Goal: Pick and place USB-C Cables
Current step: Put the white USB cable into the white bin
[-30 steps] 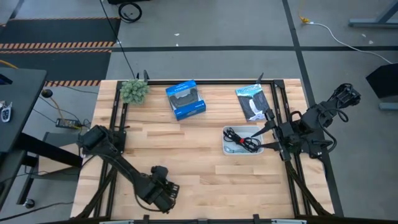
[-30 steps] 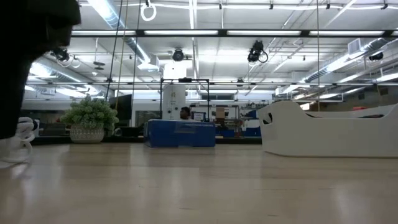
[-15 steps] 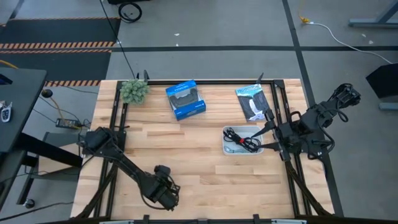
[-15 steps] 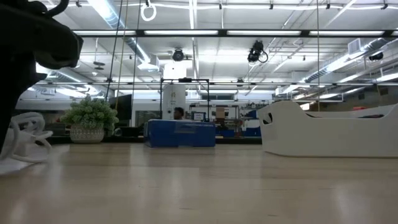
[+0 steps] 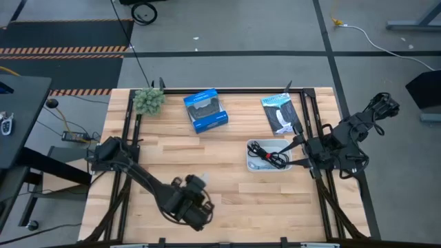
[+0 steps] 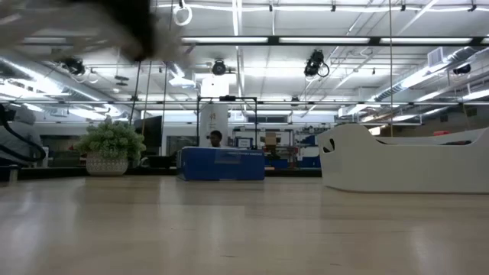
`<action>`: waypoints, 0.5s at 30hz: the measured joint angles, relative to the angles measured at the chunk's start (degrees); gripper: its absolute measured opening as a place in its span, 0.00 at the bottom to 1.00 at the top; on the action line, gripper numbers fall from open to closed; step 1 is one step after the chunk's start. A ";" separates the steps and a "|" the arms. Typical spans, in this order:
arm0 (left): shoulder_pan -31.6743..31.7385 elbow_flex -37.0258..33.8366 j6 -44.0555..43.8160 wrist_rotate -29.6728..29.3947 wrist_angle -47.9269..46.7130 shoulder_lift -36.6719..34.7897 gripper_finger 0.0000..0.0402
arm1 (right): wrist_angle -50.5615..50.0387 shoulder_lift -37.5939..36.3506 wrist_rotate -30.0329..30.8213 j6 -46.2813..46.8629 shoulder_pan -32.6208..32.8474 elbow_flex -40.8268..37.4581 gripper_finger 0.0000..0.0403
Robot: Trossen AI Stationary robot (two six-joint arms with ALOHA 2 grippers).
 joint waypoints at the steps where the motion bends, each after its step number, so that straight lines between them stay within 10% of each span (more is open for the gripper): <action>1: 0.45 2.15 3.09 -2.69 -0.23 0.00 0.21 | 0.28 0.00 -0.01 -0.28 0.00 -0.38 0.43; 15: 5.43 22.21 60.41 -31.46 18.36 -0.09 0.23 | 5.88 -0.05 -1.82 -3.49 0.00 -4.64 0.44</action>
